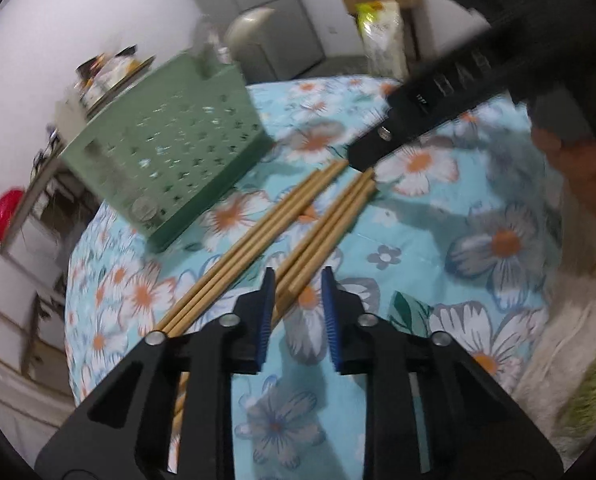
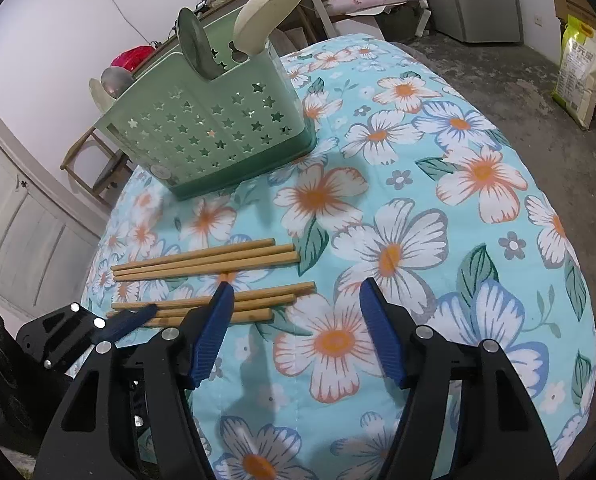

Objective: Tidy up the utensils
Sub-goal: 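Lower the open left tool over the wooden chopsticks, then close the left tool on one wooden chopstick and lift it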

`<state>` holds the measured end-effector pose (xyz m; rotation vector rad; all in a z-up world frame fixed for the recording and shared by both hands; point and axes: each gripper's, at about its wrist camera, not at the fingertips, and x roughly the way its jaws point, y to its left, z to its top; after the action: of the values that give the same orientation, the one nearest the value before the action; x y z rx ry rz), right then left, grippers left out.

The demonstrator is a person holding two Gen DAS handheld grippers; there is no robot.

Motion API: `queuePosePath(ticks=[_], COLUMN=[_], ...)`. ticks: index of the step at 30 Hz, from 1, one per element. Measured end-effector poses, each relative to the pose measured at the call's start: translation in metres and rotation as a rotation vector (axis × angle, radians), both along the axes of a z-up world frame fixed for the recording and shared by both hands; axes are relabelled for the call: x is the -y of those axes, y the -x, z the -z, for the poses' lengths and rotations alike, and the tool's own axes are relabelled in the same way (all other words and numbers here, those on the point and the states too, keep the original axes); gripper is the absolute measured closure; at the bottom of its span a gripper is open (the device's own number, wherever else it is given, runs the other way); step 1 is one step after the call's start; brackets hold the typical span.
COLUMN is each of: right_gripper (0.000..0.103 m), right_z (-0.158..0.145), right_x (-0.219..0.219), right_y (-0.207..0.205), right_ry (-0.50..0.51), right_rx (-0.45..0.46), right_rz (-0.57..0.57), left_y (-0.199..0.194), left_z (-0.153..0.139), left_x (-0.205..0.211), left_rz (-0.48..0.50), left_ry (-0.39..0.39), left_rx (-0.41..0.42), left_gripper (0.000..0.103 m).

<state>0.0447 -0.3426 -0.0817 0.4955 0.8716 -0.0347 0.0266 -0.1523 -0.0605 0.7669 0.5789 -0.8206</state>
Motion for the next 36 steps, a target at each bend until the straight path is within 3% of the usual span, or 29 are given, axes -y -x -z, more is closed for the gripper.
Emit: queuePosePath(ticks=[9, 11, 21, 24, 27, 36], right_gripper=[0.043, 0.044, 0.044, 0.044, 0.044, 0.044], right_z=[0.004, 0.003, 0.003, 0.003, 0.003, 0.004], right_x=[0.000, 0.000, -0.002, -0.003, -0.002, 0.002], right_y=[-0.002, -0.002, -0.001, -0.002, -0.001, -0.001], right_ry=[-0.001, -0.002, -0.004, -0.009, -0.012, -0.018], right_rx=[-0.010, -0.008, -0.005, -0.004, -0.004, -0.009], right_rz=[0.001, 0.002, -0.006, -0.006, -0.004, 0.004], left_y=[0.002, 0.004, 0.009, 0.008, 0.008, 0.005], left_z=[0.010, 0.009, 0.003, 0.002, 0.005, 0.019], left_x=[0.018, 0.018, 0.002, 0.003, 0.009, 0.029], left_rz=[0.055, 0.064, 0.048, 0.049, 0.072, 0.137], left_ry=[-0.090, -0.096, -0.080, -0.084, -0.100, -0.162], left_rx=[0.092, 0.108, 0.091, 0.115, 0.142, 0.180], left_gripper=[0.094, 0.103, 0.103, 0.099, 0.086, 0.088])
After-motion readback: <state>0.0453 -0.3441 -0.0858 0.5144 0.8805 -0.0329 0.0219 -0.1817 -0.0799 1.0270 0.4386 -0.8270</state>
